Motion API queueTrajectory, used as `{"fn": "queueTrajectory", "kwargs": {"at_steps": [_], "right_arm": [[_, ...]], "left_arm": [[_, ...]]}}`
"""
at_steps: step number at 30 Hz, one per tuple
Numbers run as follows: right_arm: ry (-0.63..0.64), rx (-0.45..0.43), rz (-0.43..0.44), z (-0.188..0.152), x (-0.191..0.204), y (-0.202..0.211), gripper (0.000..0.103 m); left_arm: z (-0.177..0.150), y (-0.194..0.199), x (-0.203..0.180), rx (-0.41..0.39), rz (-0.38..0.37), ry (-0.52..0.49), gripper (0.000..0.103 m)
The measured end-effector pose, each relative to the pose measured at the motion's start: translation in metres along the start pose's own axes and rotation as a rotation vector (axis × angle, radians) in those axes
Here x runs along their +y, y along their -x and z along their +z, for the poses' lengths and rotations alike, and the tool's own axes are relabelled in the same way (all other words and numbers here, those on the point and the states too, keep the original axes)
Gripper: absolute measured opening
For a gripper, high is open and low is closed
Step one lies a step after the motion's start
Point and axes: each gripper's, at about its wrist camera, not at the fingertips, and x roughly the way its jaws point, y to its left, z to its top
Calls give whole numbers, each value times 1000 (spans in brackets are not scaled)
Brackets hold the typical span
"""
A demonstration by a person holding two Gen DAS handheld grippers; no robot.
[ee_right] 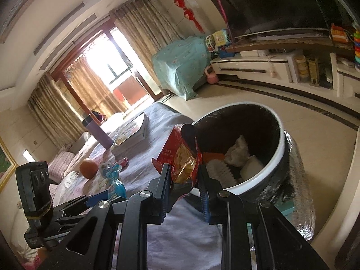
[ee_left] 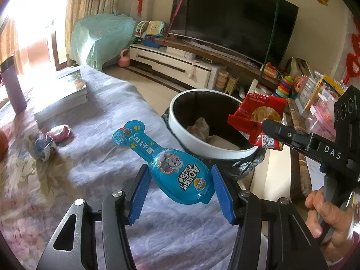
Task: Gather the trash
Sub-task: 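Carry the blue package and red chip bag with both tools over the bin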
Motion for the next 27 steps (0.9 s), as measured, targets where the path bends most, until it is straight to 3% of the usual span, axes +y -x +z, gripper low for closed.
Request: {"fn": "queueTrajectory", "kwargs": {"at_steps": [27], "right_arm": [[-16, -3, -48, 20, -29, -1, 24]], "left_arm": [[33, -40, -25, 4, -29, -77, 54]]}}
